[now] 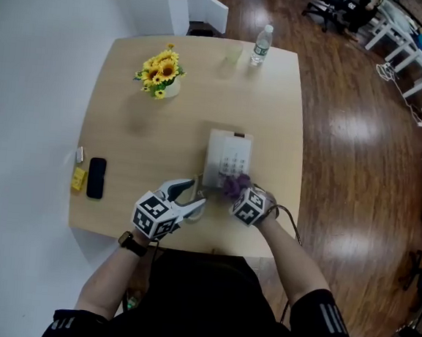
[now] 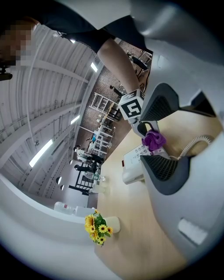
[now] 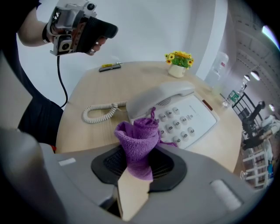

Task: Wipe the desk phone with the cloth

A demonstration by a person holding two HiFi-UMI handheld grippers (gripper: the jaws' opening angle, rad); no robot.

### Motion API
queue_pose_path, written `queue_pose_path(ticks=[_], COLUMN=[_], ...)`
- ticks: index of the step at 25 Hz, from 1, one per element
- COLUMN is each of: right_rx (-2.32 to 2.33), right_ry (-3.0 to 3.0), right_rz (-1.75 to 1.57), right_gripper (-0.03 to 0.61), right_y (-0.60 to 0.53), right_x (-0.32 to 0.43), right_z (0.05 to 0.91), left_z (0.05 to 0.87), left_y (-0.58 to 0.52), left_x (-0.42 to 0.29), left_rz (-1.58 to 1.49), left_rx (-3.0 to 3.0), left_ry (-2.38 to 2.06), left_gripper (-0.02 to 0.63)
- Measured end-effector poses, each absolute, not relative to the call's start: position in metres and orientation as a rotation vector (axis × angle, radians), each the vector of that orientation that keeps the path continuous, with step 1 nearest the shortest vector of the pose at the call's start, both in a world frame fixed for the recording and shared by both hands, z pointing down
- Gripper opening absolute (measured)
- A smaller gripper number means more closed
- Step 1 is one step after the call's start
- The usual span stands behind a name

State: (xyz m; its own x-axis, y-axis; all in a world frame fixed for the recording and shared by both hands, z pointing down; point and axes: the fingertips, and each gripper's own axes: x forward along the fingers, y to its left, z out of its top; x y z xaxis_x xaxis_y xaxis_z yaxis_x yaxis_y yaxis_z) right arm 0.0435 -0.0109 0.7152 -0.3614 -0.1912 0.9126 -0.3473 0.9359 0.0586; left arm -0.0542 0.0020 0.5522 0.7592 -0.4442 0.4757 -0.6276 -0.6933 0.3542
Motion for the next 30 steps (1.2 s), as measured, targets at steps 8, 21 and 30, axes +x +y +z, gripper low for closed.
queue_pose_path(ticks=[8, 21, 30], right_rx=[0.492, 0.927, 0.984], right_ry=[-1.872, -2.186, -2.349], right_rz=[0.238, 0.786, 0.801], right_gripper=[0.130, 0.132, 0.132], right_y=[-0.014, -0.001, 0.028], right_x=[0.098, 0.157, 0.171], right_z=[0.720, 0.640, 0.597], left_z=[0.552, 0.535, 0.515], left_y=[0.006, 0.014, 0.030], left_x=[-0.049, -0.037, -0.031], left_rz=[0.497, 0.504, 0.475], left_rx=[2.461, 2.481, 2.499], left_ry=[-0.792, -0.804, -0.872], left_gripper=[0.244, 0.244, 0.244])
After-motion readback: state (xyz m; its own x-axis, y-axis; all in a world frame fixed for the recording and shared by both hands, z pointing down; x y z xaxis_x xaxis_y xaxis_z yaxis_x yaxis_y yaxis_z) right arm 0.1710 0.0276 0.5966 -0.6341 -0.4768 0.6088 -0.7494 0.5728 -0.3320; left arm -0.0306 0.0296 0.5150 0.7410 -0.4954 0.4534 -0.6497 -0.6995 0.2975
